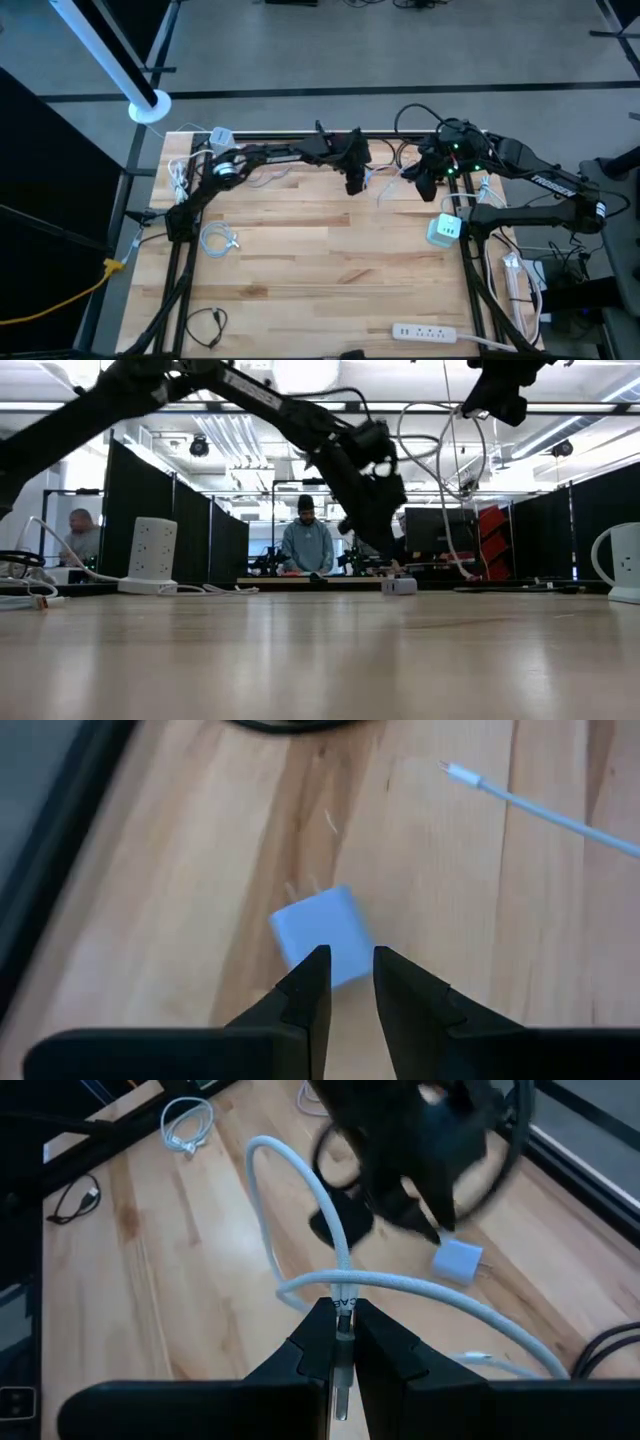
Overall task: Insert USB
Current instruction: Insert the white charger cable into the purple charger adapter
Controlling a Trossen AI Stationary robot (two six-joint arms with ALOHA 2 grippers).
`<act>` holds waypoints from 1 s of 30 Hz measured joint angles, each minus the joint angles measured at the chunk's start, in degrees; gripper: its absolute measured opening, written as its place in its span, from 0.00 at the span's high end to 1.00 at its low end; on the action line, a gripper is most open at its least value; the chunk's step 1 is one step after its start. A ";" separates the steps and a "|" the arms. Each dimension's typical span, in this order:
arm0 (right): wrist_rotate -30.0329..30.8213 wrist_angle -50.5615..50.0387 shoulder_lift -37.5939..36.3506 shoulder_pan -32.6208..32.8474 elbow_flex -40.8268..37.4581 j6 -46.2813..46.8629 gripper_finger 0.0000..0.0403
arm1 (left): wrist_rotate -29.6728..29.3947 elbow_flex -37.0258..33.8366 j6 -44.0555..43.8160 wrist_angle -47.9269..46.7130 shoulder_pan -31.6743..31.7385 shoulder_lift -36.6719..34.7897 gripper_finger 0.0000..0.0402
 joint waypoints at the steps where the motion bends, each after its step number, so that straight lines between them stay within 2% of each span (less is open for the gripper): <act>1: 0.00 0.00 0.00 0.18 0.00 0.31 0.97 | -0.02 1.19 -1.01 0.00 -0.09 0.97 0.84; 4: 0.02 -0.11 -0.11 1.08 0.00 1.22 0.97 | -1.27 3.93 -4.19 0.05 -0.18 3.24 0.84; 8: 0.04 -0.13 -0.20 2.30 -0.02 2.38 0.97 | -6.00 4.90 -5.43 0.18 -0.03 4.31 0.84; 22: 0.65 -0.11 0.02 3.12 -0.02 3.18 0.97 | -5.42 1.83 -4.33 -2.95 -0.23 4.19 0.84; 30: 1.53 -0.12 0.02 4.57 -0.02 5.08 0.97 | -5.14 2.17 -4.09 -25.30 -2.67 0.01 0.84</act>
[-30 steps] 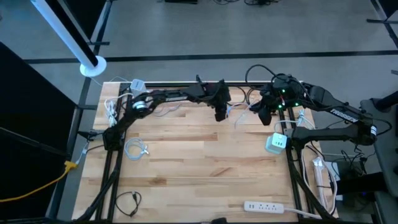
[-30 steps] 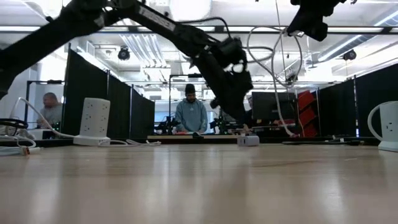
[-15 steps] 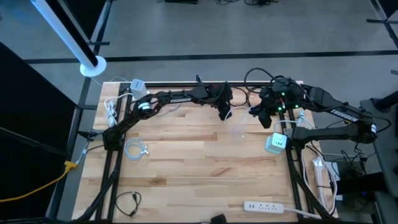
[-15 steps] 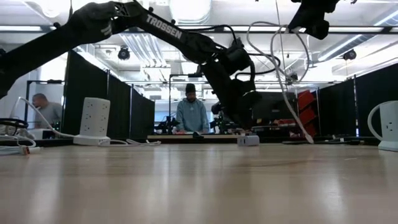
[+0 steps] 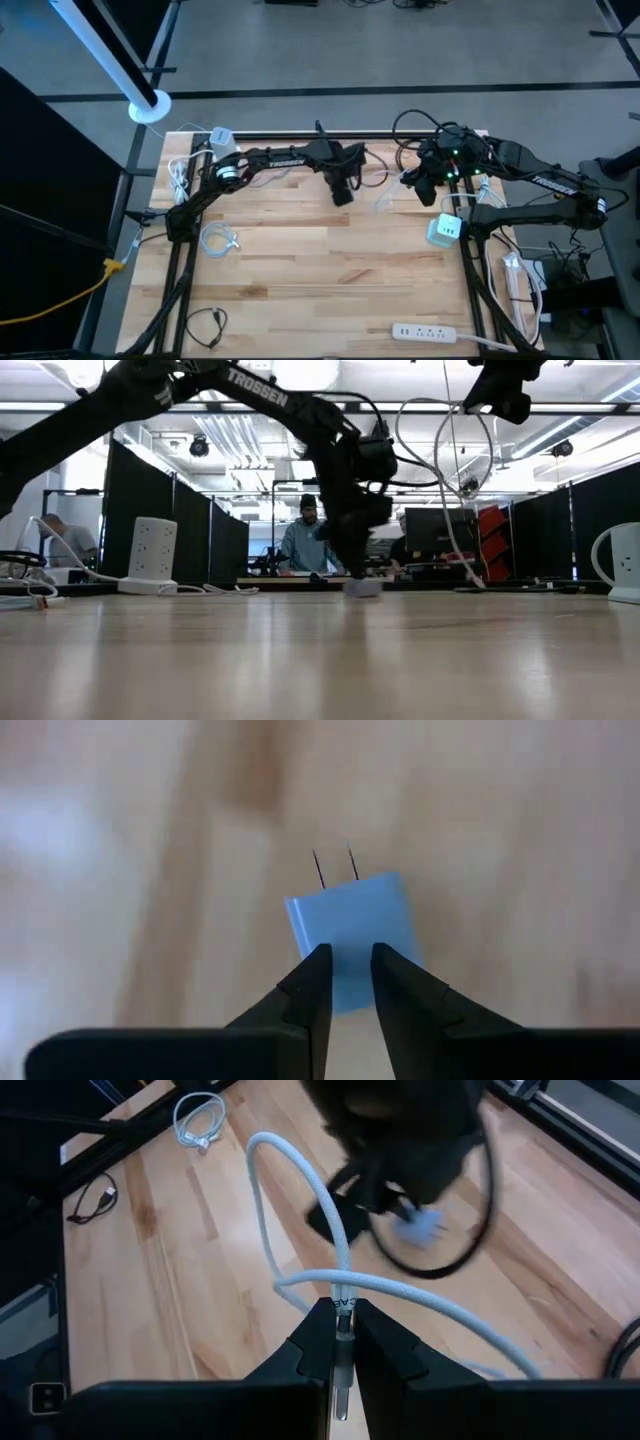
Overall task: Insert USB
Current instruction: Insert the white charger cable into the purple charger adapter
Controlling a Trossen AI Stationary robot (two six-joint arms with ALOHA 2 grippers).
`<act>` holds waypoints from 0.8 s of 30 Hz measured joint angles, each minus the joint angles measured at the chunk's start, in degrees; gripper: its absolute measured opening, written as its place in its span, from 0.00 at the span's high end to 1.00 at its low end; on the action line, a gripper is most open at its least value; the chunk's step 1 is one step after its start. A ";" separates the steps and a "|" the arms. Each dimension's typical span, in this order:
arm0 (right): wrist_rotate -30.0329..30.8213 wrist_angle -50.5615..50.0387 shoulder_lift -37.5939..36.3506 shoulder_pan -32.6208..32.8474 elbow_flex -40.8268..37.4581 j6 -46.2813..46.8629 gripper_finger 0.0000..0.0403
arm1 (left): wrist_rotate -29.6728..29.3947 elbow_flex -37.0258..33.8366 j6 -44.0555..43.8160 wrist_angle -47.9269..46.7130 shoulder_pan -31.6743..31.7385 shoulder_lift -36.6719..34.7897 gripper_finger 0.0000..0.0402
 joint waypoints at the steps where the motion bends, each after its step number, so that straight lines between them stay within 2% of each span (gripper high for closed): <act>1: 0.00 -0.03 0.00 0.30 0.00 -0.01 0.97 | 0.00 -0.21 0.13 -2.20 -0.51 -0.71 0.84; 4: 0.03 -0.01 0.02 1.19 0.00 -0.03 0.97 | -0.75 -0.95 1.57 -5.43 -2.12 -3.66 0.84; 8: 0.53 -0.05 0.02 2.33 -0.05 -0.02 0.97 | -3.75 -4.97 6.95 -4.84 -3.79 -8.52 0.84; 21: 6.05 0.01 0.02 7.49 -0.85 0.44 0.97 | -11.06 -40.75 5.48 10.33 0.83 -22.99 0.84; 24: 6.49 0.12 0.02 7.66 -0.87 0.45 0.97 | -10.31 -46.64 5.14 19.58 0.88 -25.58 0.84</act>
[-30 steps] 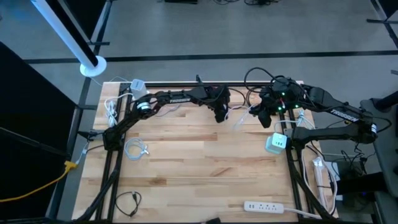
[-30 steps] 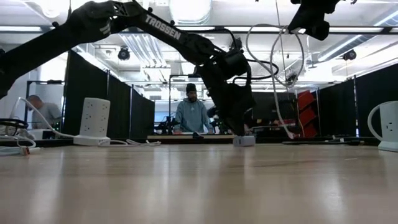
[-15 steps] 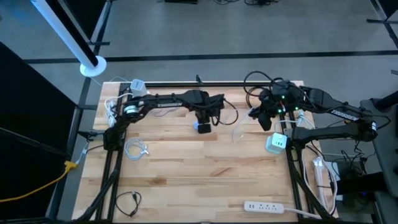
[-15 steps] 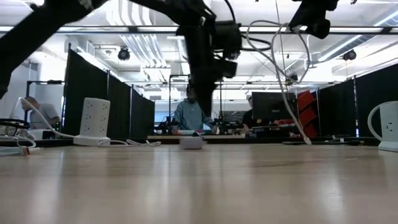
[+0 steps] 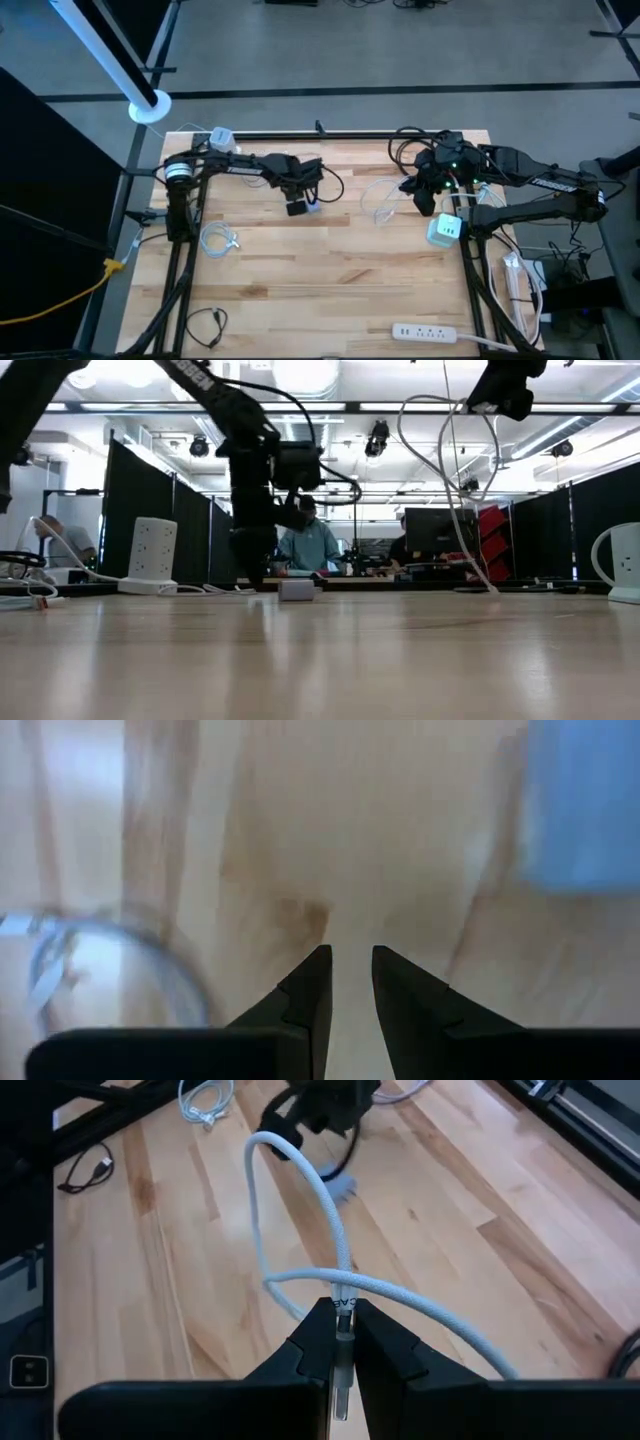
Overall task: Insert USB
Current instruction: Insert the white charger cable into the purple charger adapter
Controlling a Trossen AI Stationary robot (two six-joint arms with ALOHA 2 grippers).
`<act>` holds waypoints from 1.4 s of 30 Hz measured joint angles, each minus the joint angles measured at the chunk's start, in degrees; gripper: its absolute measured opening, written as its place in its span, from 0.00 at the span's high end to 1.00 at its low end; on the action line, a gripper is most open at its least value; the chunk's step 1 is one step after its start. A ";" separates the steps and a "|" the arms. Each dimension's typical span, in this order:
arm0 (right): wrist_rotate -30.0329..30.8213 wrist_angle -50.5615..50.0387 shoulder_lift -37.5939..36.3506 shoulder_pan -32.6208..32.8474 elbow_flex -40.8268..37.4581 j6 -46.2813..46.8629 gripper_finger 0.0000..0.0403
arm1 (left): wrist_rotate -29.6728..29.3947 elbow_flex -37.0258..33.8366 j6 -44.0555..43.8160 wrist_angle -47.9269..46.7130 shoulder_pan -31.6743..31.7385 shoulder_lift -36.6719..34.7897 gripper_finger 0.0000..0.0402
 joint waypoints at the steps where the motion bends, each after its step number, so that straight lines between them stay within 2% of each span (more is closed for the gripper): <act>1: 0.02 -0.01 0.00 0.00 0.00 0.01 0.97 | 0.29 -1.65 -0.19 3.32 -0.15 -0.74 0.84; 4: 0.04 0.02 0.00 0.00 0.00 0.93 0.97 | 4.19 -4.75 -0.46 9.20 -0.31 -2.10 0.84; 11: 0.38 0.11 0.00 1.43 0.00 1.46 0.97 | 11.13 -8.07 0.79 10.81 -0.65 -2.57 0.84; 27: 1.11 0.05 0.00 2.12 -0.36 1.44 0.97 | 4.91 -10.50 3.36 20.41 -2.24 -4.72 0.84; 30: 1.10 0.00 0.00 2.12 -0.74 1.50 0.97 | 8.51 -11.17 3.50 20.99 -2.57 -4.80 0.84; 37: 1.10 -0.01 0.00 2.12 -1.76 1.76 0.97 | 9.29 -12.94 2.18 19.14 -3.01 -5.38 0.84; 42: 1.09 0.11 0.00 2.12 -2.59 1.55 0.97 | 12.64 -13.25 1.59 19.33 -4.51 -6.02 0.84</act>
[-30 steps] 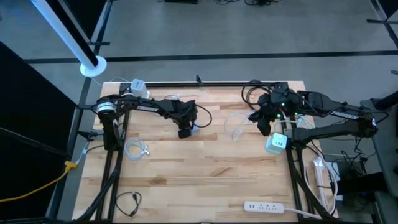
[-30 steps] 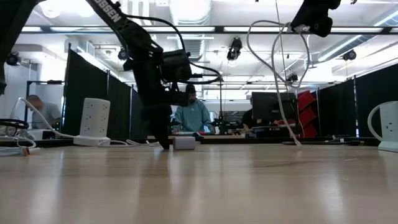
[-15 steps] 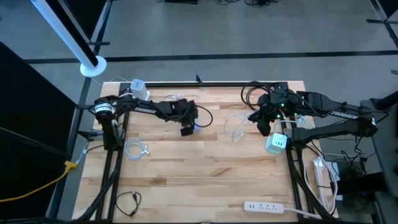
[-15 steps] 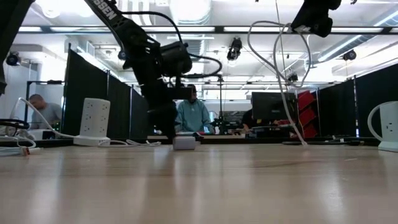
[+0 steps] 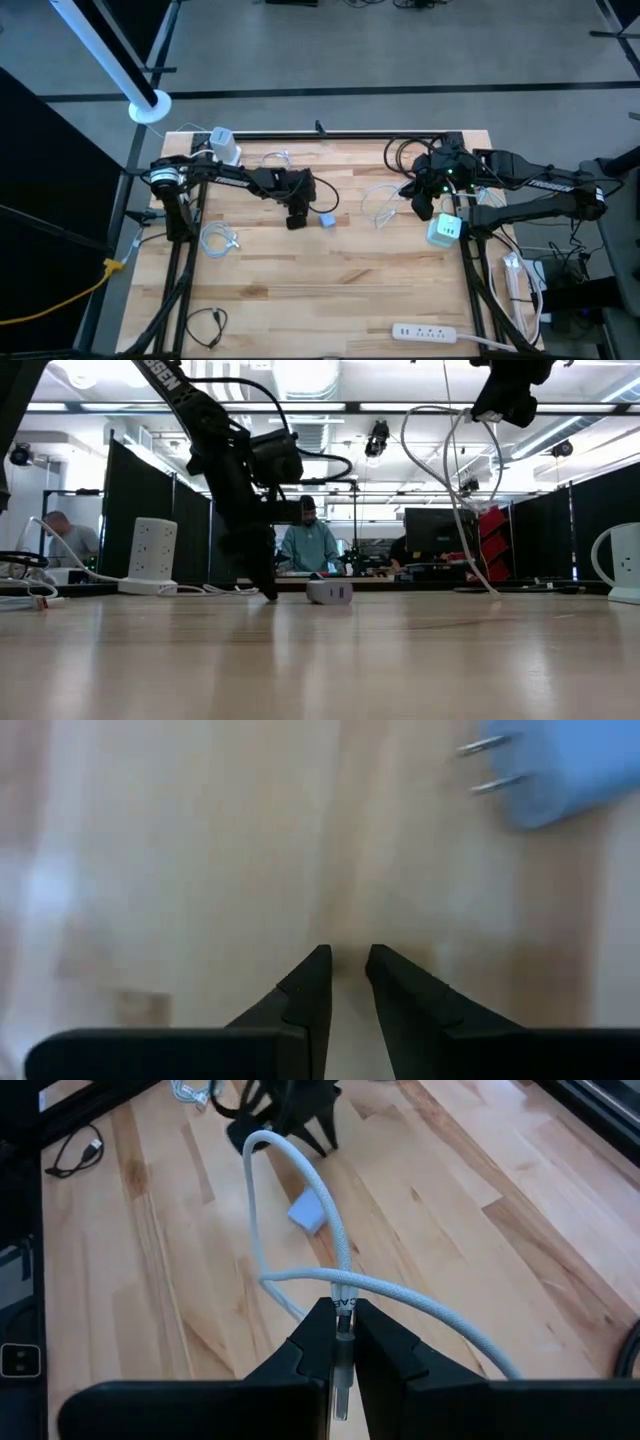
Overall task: Insert USB
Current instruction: Insert the white charger cable into the purple charger adapter
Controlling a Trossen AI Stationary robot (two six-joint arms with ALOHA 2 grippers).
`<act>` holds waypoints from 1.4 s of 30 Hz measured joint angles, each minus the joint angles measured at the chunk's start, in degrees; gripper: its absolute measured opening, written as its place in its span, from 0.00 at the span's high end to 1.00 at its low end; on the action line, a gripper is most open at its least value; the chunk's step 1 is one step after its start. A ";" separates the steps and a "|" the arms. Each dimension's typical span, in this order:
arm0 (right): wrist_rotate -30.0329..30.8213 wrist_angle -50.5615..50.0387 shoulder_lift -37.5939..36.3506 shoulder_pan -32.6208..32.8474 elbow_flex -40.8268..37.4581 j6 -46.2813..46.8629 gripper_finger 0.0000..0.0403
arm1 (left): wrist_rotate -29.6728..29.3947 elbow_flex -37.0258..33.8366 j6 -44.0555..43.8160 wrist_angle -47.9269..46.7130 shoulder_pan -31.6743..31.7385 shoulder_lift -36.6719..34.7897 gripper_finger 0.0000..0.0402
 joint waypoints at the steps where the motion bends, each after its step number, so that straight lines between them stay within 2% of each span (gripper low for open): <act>1: 0.00 0.07 0.00 0.00 -0.28 -0.04 0.97 | 0.87 -0.04 0.88 0.01 -0.54 -0.34 0.84; 16: -0.04 2.13 0.00 0.00 -6.35 -2.45 0.97 | 0.27 -0.04 40.18 3.68 -4.35 -8.91 0.84; 21: 0.03 3.07 0.02 0.00 -6.41 -0.75 0.97 | 0.32 -0.03 40.48 8.05 -4.36 -8.74 0.84; 23: 1.78 4.02 0.06 0.00 -6.45 -0.17 0.97 | 0.32 -0.03 40.48 8.77 -4.33 -8.70 0.84; 25: 5.84 5.96 0.99 0.00 -6.45 1.92 0.97 | 0.32 -0.03 40.42 9.28 -4.33 -8.70 0.84; 28: 15.91 7.73 3.83 -0.02 -6.52 7.13 0.97 | 0.34 -0.01 40.07 9.48 -4.35 -8.68 0.84; 30: 18.51 8.36 6.11 -0.10 -6.52 9.71 0.97 | 0.34 -0.01 40.05 9.50 -4.33 -8.66 0.83; 42: 15.74 9.10 13.70 -0.17 -4.75 13.23 0.97 | 0.45 0.04 36.27 11.01 -4.34 -8.29 0.82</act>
